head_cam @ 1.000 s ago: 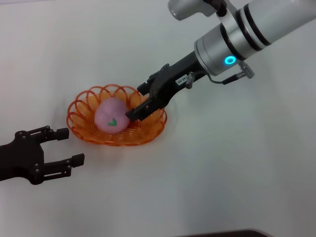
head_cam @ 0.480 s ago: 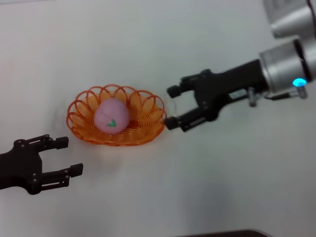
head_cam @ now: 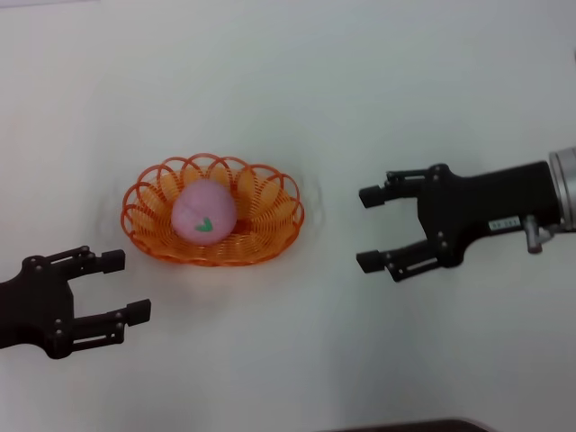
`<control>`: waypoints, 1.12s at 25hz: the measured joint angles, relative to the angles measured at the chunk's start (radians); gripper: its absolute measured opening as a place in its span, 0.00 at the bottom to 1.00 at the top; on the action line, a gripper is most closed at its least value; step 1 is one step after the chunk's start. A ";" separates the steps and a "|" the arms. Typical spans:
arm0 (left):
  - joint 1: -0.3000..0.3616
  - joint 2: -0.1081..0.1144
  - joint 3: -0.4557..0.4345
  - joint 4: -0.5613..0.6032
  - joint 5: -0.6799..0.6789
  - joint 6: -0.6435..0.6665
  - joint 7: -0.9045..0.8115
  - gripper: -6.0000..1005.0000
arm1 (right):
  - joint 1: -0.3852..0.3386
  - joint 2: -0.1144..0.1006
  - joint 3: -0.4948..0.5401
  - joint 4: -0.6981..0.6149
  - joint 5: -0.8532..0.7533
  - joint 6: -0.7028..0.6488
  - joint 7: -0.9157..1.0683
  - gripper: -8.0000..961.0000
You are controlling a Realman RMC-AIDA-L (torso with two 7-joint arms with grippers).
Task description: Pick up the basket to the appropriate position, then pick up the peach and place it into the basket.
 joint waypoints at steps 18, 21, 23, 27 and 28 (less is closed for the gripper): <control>0.004 -0.006 0.013 -0.022 0.031 0.007 0.009 0.79 | -0.046 -0.004 0.123 0.182 -0.001 0.073 -0.290 0.95; 0.007 -0.006 0.013 -0.027 0.031 0.009 0.016 0.79 | -0.038 -0.004 0.121 0.187 -0.012 0.092 -0.290 0.95; 0.009 -0.006 0.018 -0.028 0.032 0.012 0.019 0.79 | -0.032 -0.004 0.121 0.191 -0.020 0.095 -0.290 0.95; 0.010 -0.005 0.022 -0.028 0.044 0.021 0.020 0.79 | -0.023 -0.003 0.121 0.194 -0.026 0.096 -0.285 0.95; 0.009 -0.005 0.022 -0.028 0.051 0.021 0.022 0.79 | -0.022 -0.003 0.121 0.194 -0.026 0.096 -0.285 0.95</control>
